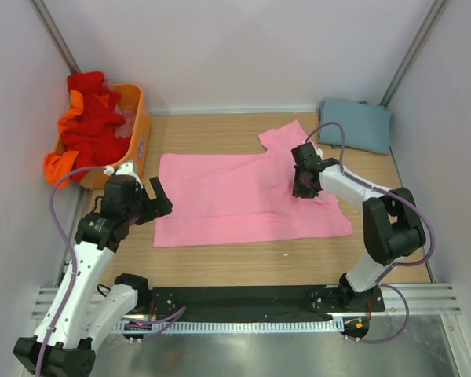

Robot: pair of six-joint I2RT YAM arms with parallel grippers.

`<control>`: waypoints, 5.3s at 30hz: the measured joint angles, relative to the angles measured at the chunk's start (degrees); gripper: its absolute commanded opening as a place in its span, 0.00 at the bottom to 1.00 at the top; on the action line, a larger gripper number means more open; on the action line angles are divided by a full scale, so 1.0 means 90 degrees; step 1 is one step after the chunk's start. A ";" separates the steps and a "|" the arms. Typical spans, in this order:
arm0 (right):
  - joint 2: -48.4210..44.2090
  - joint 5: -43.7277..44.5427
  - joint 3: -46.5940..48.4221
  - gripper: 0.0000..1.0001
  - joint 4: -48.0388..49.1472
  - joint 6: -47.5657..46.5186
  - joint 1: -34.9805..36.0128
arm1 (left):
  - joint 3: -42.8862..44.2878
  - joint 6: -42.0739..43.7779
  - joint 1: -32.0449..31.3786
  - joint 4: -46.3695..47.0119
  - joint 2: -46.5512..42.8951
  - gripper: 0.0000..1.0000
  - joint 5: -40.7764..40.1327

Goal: Fold and stack the t-shirts
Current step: Fold the tshirt

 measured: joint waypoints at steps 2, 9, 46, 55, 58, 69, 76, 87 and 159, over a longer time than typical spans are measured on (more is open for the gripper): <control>0.0095 -0.0007 0.0000 0.18 0.0015 -0.0039 -0.0002 | 0.0000 -0.0002 0.0000 -0.0002 0.0000 1.00 0.0000; 0.0333 0.0160 0.0347 0.02 -0.0136 -0.0289 -0.0002 | 0.0000 -0.0002 0.0000 -0.0002 0.0000 1.00 0.0000; 0.5744 -0.1593 0.8944 0.82 -0.0250 -0.0517 -0.1872 | -0.0010 0.0002 0.0000 0.0051 -0.0942 1.00 0.0296; 0.6917 -0.2574 0.9423 0.76 0.0877 0.0238 -0.2144 | -0.0010 0.0000 0.0000 0.0049 -0.0850 1.00 0.0206; 0.6955 -0.2691 0.9129 0.69 0.1054 0.0287 -0.2089 | -0.0010 0.0000 0.0000 0.0049 -0.0782 1.00 0.0182; 0.6322 -0.2650 0.7672 0.47 0.1707 0.0100 -0.2040 | -0.0010 0.0000 0.0000 0.0046 -0.0687 1.00 0.0095; 0.5952 -0.2535 0.6999 0.04 0.1647 0.0027 -0.2052 | -0.0012 -0.0002 0.0000 0.0046 -0.0661 1.00 0.0041; 0.6001 -0.2574 0.7436 0.01 0.0894 0.0015 -0.2123 | 0.0549 -0.0080 0.0000 0.0466 0.1212 0.99 -0.0083; 0.3058 -0.1326 0.5134 0.01 -0.0440 -0.0707 -0.2572 | 0.8728 -0.0962 0.0131 0.0158 1.0955 0.65 -0.1787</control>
